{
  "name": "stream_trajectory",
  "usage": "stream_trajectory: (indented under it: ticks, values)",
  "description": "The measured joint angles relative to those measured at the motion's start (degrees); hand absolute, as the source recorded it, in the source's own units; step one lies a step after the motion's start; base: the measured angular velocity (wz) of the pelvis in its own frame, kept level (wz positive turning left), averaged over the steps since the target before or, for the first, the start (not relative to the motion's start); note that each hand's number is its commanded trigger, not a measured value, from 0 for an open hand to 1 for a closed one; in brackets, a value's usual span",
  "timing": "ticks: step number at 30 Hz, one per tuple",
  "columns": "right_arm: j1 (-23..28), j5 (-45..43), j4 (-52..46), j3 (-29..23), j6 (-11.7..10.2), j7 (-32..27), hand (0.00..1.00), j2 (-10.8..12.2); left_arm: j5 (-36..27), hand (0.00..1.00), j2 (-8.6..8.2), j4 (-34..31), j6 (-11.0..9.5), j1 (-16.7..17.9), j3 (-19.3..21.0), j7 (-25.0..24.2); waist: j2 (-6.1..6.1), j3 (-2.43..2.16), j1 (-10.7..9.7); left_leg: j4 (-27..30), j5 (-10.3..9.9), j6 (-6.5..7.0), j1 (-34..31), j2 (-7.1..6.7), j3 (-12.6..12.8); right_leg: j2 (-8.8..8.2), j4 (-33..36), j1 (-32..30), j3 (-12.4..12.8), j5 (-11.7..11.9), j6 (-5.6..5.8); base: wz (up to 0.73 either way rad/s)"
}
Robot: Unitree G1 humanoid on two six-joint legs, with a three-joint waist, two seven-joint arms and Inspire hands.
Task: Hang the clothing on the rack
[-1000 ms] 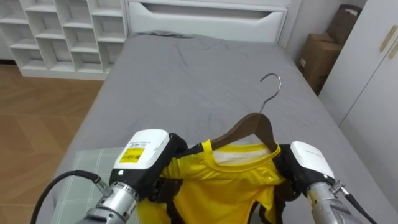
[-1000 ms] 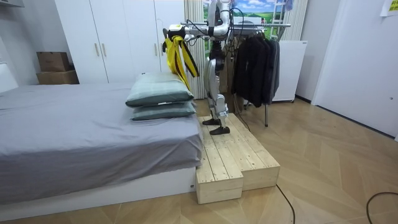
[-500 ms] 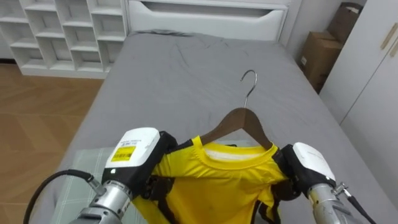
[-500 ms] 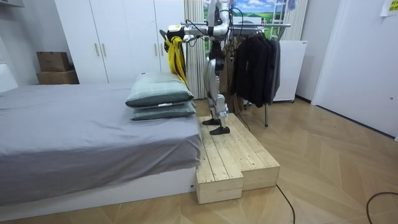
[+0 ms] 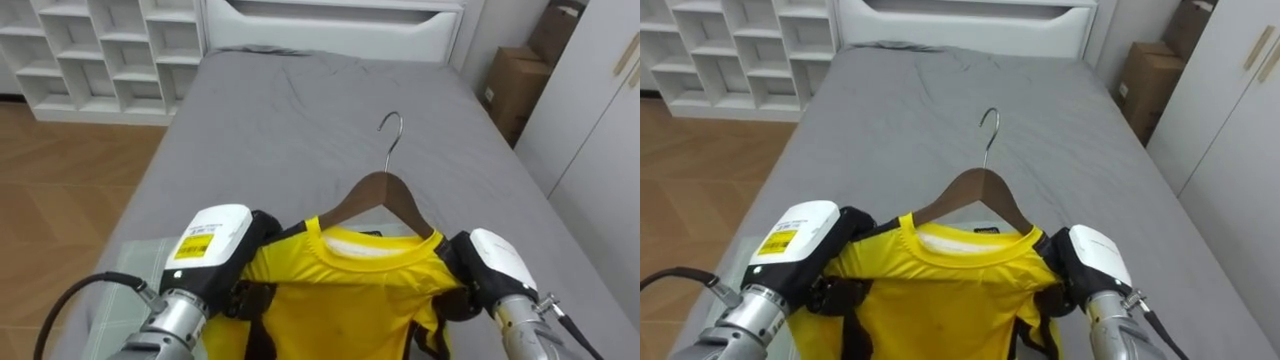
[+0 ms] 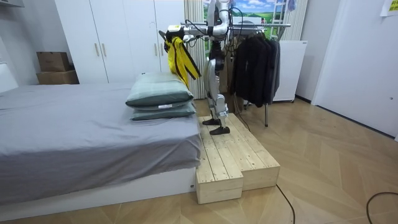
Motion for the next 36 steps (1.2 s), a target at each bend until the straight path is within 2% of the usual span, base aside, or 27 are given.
stream_trajectory:
  ticks: [6,8,12,14,17,21,28,36]
  values:
    - [0.0,-0.7,-0.1,0.5,0.5,0.6,1.0,0.0,-1.2,0.0,-0.14,-0.8,-0.3,0.0,-0.4,0.0,-0.03,-0.04,0.0,0.0,0.0,0.0,0.1,0.01,0.2,0.01,0.1,0.0,0.1,0.0,0.0,0.0]
    - [0.0,-2.2,-1.2,0.7,1.7,1.2,1.0,-0.1,-2.6,0.0,-0.46,-0.9,-0.6,0.0,-0.5,0.0,-0.02,-0.05,0.1,0.0,0.0,0.0,0.3,0.01,0.3,0.01,0.2,-0.2,0.3,0.0,0.0,-0.04]
    - [0.0,-5.4,-4.0,0.8,2.6,2.4,1.0,-0.1,-5.0,0.0,-1.22,-0.9,-0.6,0.0,-0.5,0.0,-0.04,-0.24,0.1,0.2,0.0,0.0,0.3,0.04,1.1,0.03,0.4,-0.3,0.6,0.0,0.0,-0.05]
    - [0.0,-7.0,-5.0,1.4,2.7,2.9,1.0,-0.2,-5.5,0.0,-1.43,-1.0,-0.8,0.0,-0.5,0.0,-0.12,-0.53,0.0,0.3,0.0,0.0,0.4,0.05,1.2,0.03,0.6,-0.3,0.7,0.0,-0.01,-0.04]
    - [0.5,-7.2,-5.8,1.8,2.8,3.7,1.0,-0.3,-6.8,0.0,-1.56,-1.0,-1.8,0.1,-0.5,0.1,-0.1,-0.63,0.1,0.5,0.0,0.0,0.5,0.08,1.4,-0.04,1.1,-0.3,0.8,0.0,-0.01,-0.01]
    - [1.5,-7.2,-6.9,1.8,2.8,4.7,1.0,-0.2,-7.8,0.0,-1.7,-1.0,-2.3,0.1,-0.5,0.7,-0.1,-0.63,0.0,0.7,0.0,0.04,0.5,0.07,1.6,-0.1,1.3,-0.2,0.8,0.0,-0.01,0.0]
    - [4.3,-9.2,-9.4,1.8,2.8,4.9,1.0,-0.4,-7.8,0.0,-4.01,-1.1,-3.3,0.1,-0.3,1.9,-0.1,-0.85,0.2,0.8,-0.1,0.11,0.7,0.16,1.5,0.0,1.2,0.2,0.6,0.1,-0.13,0.0]
    - [6.2,-9.2,-9.4,1.5,2.7,4.9,1.0,-0.4,-7.8,0.0,-4.77,-1.3,-4.4,0.1,-0.2,3.4,-0.07,-0.82,0.2,0.3,-0.1,0.11,2.1,0.19,1.6,0.03,1.1,1.2,0.5,0.1,-0.15,0.0]
